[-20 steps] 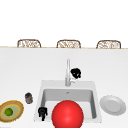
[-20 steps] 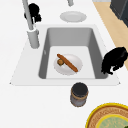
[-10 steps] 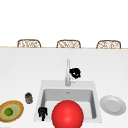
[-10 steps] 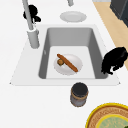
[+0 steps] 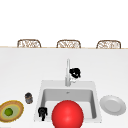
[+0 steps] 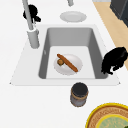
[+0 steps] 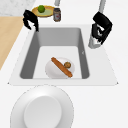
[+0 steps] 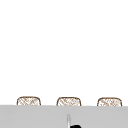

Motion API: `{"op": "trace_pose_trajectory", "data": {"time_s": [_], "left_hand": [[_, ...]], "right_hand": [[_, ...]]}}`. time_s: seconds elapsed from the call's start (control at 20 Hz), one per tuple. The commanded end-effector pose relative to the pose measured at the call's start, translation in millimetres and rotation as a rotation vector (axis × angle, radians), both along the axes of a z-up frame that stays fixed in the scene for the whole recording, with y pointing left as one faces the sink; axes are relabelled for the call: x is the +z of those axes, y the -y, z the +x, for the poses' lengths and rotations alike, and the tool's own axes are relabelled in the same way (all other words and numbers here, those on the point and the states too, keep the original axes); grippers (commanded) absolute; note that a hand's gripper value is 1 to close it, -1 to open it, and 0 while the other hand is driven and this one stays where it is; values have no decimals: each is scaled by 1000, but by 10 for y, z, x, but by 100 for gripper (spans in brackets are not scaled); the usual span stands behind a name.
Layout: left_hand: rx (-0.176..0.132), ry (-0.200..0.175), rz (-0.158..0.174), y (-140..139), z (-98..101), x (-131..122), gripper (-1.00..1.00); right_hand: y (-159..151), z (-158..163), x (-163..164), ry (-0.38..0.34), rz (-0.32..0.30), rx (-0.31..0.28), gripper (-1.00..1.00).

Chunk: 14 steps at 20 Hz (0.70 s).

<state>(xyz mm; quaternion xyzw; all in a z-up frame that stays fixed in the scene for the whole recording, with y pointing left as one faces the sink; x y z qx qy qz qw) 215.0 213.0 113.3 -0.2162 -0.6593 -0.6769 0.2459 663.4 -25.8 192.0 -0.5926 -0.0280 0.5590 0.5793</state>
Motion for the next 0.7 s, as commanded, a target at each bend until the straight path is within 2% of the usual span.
{"op": "trace_pose_trajectory", "data": {"time_s": [0.0, 0.3, 0.45, 0.5, 0.6, 0.65], "left_hand": [[0, 0, 0, 0, 0, 0, 0], [0, 0, 0, 0, 0, 0, 0], [0, 0, 0, 0, 0, 0, 0], [0, 0, 0, 0, 0, 0, 0], [0, 0, 0, 0, 0, 0, 0], [0, 0, 0, 0, 0, 0, 0]], "right_hand": [[-259, -90, -54, -13, 0, 34, 100], [-278, -133, -46, 96, -27, -39, 100], [-282, -110, -45, 176, -29, -111, 100], [-116, -66, -53, 192, -4, -175, 100], [-50, -40, -57, 195, -4, -187, 100], [-74, -38, -57, 194, -4, -186, -100]]}}
